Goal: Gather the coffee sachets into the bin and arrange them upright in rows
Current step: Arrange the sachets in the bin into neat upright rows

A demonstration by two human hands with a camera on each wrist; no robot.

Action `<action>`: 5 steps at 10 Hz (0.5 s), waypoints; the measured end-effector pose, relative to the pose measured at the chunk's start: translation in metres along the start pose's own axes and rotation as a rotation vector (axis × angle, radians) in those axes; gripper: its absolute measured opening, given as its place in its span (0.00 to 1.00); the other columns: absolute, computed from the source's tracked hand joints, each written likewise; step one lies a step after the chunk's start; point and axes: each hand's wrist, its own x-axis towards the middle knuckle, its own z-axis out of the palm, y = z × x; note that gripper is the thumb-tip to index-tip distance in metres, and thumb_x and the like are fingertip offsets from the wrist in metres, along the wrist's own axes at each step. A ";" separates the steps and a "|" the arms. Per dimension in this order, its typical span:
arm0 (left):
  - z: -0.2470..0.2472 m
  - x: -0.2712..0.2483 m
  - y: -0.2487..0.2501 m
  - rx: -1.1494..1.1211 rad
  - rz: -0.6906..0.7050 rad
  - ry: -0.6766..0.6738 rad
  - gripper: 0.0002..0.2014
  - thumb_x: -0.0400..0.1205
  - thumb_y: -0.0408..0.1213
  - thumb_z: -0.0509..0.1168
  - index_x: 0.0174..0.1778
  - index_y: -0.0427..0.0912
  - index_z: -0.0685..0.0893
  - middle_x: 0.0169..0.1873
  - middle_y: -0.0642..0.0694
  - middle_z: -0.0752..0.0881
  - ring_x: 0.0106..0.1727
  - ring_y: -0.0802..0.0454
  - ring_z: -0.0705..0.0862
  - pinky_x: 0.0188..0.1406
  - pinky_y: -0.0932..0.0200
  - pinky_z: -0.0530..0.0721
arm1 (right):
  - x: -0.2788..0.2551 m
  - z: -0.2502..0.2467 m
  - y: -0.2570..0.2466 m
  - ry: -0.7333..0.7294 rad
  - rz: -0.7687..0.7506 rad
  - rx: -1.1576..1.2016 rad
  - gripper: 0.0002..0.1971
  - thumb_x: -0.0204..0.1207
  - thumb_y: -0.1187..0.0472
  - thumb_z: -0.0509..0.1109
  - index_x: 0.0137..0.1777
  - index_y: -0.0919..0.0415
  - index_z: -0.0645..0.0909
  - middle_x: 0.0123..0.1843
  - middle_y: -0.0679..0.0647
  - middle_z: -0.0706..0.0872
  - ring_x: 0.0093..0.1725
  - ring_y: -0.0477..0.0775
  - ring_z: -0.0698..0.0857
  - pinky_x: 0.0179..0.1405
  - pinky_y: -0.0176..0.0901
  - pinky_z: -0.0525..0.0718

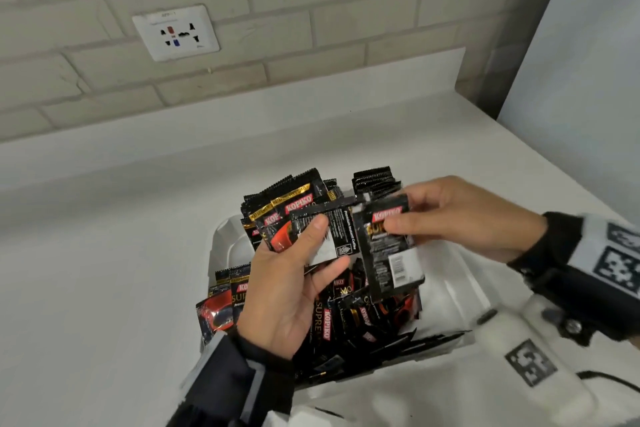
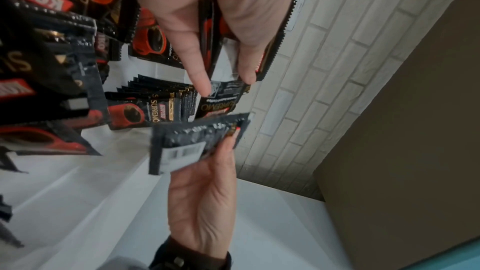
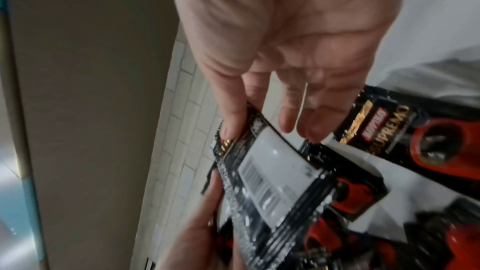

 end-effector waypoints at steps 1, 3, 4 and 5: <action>0.002 -0.002 -0.002 0.026 -0.001 -0.015 0.12 0.65 0.34 0.69 0.44 0.41 0.85 0.41 0.43 0.92 0.40 0.52 0.91 0.25 0.56 0.89 | 0.000 0.010 0.002 -0.019 0.004 -0.002 0.19 0.60 0.56 0.74 0.47 0.70 0.85 0.45 0.64 0.89 0.41 0.55 0.86 0.48 0.48 0.85; -0.002 -0.002 0.004 -0.048 -0.113 0.016 0.19 0.72 0.45 0.65 0.53 0.35 0.83 0.40 0.36 0.91 0.38 0.43 0.91 0.22 0.58 0.88 | -0.004 0.001 0.000 0.093 -0.180 -0.066 0.18 0.57 0.55 0.74 0.43 0.69 0.87 0.40 0.58 0.91 0.39 0.52 0.89 0.46 0.38 0.86; -0.009 -0.001 0.007 -0.022 -0.182 0.021 0.16 0.74 0.43 0.65 0.52 0.36 0.83 0.36 0.38 0.91 0.32 0.46 0.90 0.20 0.59 0.87 | -0.015 -0.007 -0.018 0.234 -0.637 -0.388 0.08 0.68 0.57 0.74 0.42 0.62 0.88 0.36 0.55 0.88 0.37 0.48 0.85 0.42 0.31 0.82; -0.016 0.001 0.008 0.063 -0.291 -0.018 0.16 0.69 0.44 0.67 0.45 0.36 0.88 0.37 0.37 0.90 0.29 0.47 0.89 0.16 0.59 0.85 | -0.022 -0.018 -0.026 0.122 -0.827 -0.848 0.10 0.78 0.55 0.66 0.48 0.56 0.89 0.48 0.50 0.89 0.47 0.42 0.86 0.51 0.36 0.84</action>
